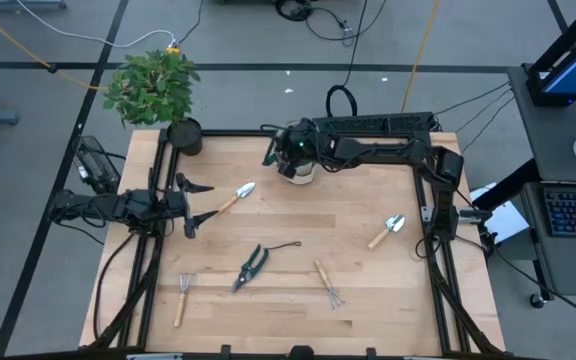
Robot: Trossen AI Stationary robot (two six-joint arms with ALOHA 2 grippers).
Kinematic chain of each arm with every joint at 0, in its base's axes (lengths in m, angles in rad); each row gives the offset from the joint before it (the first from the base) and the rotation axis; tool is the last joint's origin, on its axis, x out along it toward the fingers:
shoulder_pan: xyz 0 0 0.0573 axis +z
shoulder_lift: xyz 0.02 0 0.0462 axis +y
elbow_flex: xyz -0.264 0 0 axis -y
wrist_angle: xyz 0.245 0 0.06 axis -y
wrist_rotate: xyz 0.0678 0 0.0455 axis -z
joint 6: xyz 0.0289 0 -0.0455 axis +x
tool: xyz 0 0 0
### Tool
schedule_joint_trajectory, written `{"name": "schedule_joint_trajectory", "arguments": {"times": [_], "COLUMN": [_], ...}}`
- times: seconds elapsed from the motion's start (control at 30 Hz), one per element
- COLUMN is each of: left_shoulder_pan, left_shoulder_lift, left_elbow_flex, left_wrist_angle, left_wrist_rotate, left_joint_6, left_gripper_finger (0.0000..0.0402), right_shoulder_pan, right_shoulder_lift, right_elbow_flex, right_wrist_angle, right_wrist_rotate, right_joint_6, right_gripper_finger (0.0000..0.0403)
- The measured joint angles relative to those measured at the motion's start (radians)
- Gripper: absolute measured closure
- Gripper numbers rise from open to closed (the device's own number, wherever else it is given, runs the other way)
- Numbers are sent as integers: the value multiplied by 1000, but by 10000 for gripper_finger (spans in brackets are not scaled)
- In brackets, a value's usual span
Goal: Pick & Place Garden tools in Gardening bag
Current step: Put the red gloves into the brown gardening bag, then put the right brown trowel into the brown gardening bag
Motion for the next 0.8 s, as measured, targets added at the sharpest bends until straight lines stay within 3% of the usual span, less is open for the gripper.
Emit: {"name": "schedule_joint_trajectory", "arguments": {"times": [0.4,0.8], "left_shoulder_pan": [0,0], "left_shoulder_lift": [0,0], "left_elbow_flex": [0,0], "left_wrist_angle": [0,3], "left_wrist_rotate": [1,1], "left_joint_6": [-16,-144], "left_gripper_finger": [69,68], "right_shoulder_pan": [25,46], "right_shoulder_lift": [-67,-296], "right_elbow_flex": [-2,-20], "right_wrist_angle": [52,32], "right_wrist_rotate": [31,26], "right_joint_6": [-47,-60], "right_gripper_finger": [289,289]}}
